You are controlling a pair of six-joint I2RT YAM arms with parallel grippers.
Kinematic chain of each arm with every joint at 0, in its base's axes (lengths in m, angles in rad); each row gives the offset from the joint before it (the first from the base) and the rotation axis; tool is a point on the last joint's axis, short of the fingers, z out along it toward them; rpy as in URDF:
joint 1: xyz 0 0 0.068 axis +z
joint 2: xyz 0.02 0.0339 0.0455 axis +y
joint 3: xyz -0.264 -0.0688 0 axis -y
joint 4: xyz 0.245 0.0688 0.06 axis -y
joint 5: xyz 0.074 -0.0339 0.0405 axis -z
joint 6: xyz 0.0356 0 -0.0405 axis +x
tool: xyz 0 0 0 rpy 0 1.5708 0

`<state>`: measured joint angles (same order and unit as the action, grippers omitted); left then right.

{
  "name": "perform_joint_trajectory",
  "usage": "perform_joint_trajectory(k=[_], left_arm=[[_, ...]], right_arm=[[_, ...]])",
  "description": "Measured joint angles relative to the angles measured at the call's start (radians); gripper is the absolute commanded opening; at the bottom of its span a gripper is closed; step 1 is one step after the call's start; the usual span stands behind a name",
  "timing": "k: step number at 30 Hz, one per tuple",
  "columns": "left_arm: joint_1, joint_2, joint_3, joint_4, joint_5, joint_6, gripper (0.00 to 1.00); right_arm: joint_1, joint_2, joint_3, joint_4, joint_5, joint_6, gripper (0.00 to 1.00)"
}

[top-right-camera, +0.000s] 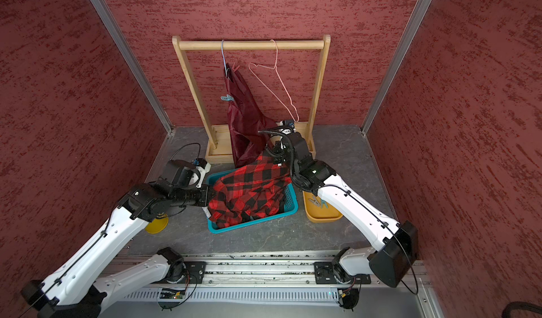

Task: Remove the clothespins securing long-sleeve shirts to the hanger
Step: Remove the long-sleeve shirt from the hanger.

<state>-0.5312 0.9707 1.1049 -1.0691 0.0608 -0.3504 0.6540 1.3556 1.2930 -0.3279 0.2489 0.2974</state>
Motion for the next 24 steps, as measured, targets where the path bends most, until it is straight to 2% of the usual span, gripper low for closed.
perform_joint_trajectory(k=[7, 14, 24], left_arm=[[0.032, -0.015, -0.029, -0.013, -0.096, -0.117, 0.00], [0.038, -0.023, -0.053, -0.015, -0.126, -0.238, 0.00], [0.073, -0.090, -0.100, -0.008, -0.130, -0.344, 0.00]], right_arm=[[-0.061, 0.000, 0.000, -0.022, 0.007, 0.044, 0.00], [-0.131, 0.001, 0.001, -0.086, 0.026, 0.127, 0.00], [-0.188, 0.035, 0.045, -0.171, 0.027, 0.231, 0.00]])
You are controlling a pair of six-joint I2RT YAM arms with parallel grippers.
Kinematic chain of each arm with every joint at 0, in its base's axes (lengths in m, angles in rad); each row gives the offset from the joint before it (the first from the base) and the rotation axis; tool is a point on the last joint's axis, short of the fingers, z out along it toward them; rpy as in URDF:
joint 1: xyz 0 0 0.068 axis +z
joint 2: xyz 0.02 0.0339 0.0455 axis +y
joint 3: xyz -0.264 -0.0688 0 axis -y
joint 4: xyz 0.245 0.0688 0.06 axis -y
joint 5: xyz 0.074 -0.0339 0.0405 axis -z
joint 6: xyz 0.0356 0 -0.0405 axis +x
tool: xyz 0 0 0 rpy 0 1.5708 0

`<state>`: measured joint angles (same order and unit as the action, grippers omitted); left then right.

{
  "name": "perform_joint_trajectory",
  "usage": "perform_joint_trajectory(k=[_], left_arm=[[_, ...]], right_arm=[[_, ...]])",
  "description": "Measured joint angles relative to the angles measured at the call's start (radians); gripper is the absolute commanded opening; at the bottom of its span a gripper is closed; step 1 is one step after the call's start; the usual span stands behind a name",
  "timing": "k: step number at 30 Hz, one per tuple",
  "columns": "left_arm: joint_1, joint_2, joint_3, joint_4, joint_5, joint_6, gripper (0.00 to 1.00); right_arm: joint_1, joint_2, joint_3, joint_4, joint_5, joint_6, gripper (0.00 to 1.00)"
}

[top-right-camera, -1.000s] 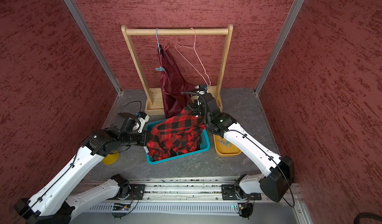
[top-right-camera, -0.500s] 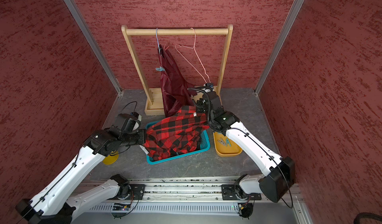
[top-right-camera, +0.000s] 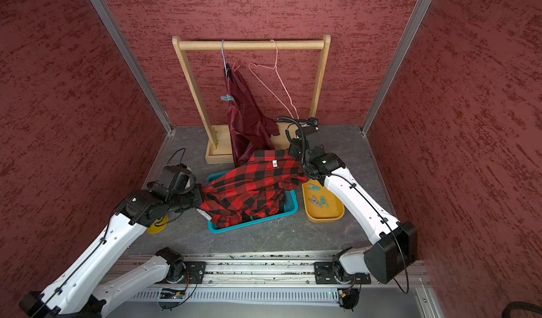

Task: Remove the clothespins securing long-sleeve shirts to the hanger
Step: Remove the long-sleeve shirt from the hanger.

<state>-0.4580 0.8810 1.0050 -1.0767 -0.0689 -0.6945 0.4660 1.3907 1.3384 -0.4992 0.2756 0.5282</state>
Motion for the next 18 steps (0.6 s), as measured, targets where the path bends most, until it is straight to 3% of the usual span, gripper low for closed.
perform_joint_trajectory(k=[7, 18], left_arm=[[0.015, -0.038, -0.013, 0.002, -0.001, -0.063, 0.00], [0.110, -0.081, -0.076, -0.026, 0.024, -0.110, 0.00]], right_arm=[[-0.030, 0.020, 0.015, -0.031, -0.020, 0.068, 0.00], [-0.108, 0.020, 0.019, -0.035, -0.073, 0.159, 0.00]])
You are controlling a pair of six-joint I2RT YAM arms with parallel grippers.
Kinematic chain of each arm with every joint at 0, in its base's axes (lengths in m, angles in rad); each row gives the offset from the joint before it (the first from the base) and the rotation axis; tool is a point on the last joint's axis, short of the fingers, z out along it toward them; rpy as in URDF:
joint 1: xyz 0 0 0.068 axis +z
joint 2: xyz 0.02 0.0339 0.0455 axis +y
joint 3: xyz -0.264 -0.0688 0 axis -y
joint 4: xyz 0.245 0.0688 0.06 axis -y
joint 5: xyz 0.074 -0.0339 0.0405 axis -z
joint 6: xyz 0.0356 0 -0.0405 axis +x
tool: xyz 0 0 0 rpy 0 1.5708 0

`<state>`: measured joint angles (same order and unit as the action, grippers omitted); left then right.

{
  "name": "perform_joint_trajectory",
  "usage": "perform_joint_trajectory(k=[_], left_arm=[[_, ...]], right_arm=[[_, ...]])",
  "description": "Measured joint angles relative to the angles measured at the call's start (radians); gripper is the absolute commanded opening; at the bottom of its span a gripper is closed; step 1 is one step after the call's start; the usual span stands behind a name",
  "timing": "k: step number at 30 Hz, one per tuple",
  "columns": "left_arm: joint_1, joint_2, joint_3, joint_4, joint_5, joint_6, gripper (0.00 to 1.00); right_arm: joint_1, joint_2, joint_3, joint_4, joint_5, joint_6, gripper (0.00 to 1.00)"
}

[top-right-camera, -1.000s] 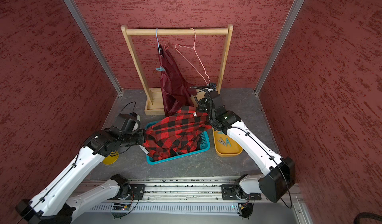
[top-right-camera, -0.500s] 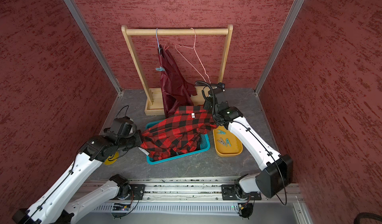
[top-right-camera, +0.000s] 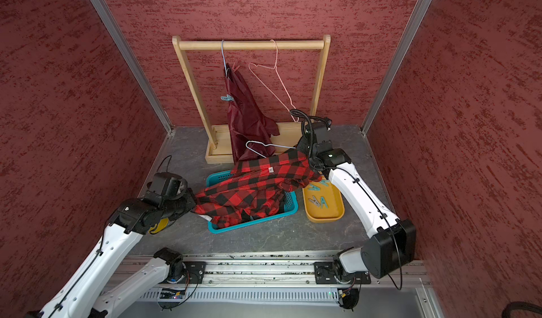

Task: Remove the clothespins securing long-sleeve shirts to the hanger
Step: Remove the long-sleeve shirt from the hanger.

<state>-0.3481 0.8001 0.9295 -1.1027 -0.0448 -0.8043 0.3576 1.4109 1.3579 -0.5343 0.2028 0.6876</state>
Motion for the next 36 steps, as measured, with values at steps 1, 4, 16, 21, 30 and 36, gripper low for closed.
perform_joint_trajectory(k=[1, 4, 16, 21, 30, 36], left_arm=[[0.001, 0.000, 0.000, 0.001, 0.002, 0.001, 0.00], [0.001, 0.011, 0.000, 0.004, 0.011, 0.021, 0.00], [-0.174, 0.209, 0.056, 0.100, 0.013, 0.156, 0.13], [-0.184, 0.322, 0.058, 0.201, 0.038, 0.182, 0.36], [-0.167, 0.301, 0.116, 0.241, 0.041, 0.279, 0.90], [-0.132, 0.071, 0.188, 0.235, 0.056, 0.406, 0.98]], right_arm=[[0.000, 0.000, 0.000, 0.000, -0.001, 0.002, 0.00], [-0.003, -0.004, -0.002, 0.012, -0.019, 0.003, 0.00], [0.066, -0.039, -0.040, 0.120, -0.062, 0.038, 0.00], [0.127, -0.039, -0.040, 0.145, -0.071, 0.042, 0.00], [0.136, -0.039, -0.041, 0.156, -0.082, 0.031, 0.00], [0.136, -0.038, -0.036, 0.145, -0.092, -0.014, 0.00]])
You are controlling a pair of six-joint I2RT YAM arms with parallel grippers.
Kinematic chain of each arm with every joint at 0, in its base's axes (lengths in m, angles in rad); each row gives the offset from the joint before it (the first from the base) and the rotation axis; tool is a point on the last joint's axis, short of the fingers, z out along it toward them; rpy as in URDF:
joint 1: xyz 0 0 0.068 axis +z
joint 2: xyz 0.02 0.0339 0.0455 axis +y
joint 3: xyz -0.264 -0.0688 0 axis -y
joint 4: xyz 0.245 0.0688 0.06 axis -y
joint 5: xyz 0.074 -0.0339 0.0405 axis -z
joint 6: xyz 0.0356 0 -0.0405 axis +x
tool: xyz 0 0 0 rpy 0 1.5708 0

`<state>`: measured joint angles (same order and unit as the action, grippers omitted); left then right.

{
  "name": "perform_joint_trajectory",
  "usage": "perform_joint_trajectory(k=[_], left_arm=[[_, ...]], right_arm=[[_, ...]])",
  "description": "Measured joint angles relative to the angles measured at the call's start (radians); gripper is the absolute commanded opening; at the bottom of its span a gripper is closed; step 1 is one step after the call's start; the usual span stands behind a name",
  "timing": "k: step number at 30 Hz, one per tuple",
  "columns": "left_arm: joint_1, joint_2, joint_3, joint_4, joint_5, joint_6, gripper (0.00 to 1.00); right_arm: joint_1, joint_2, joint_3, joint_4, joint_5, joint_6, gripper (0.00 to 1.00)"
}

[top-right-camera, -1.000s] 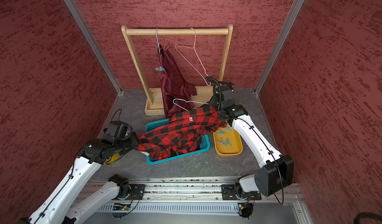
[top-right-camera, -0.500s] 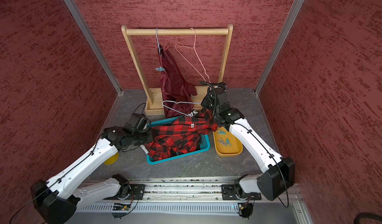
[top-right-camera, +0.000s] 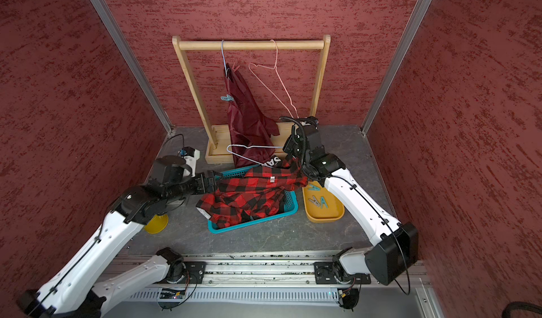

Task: Remove the clothespins securing long-sleeve shirts to the hanger
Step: Remove the long-sleeve shirt from the hanger.

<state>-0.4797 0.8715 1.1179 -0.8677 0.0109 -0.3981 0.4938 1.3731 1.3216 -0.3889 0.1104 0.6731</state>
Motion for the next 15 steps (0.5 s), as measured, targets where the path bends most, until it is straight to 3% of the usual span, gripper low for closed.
perform_joint_trajectory(k=[5, 15], left_arm=[[0.040, -0.082, 0.046, -0.006, 0.094, 0.153, 0.97], [0.070, 0.176, 0.281, -0.011, 0.389, 0.400, 0.88]], right_arm=[[0.001, 0.018, 0.041, -0.005, -0.039, -0.062, 0.00], [0.027, 0.022, 0.053, 0.003, -0.140, -0.176, 0.00]])
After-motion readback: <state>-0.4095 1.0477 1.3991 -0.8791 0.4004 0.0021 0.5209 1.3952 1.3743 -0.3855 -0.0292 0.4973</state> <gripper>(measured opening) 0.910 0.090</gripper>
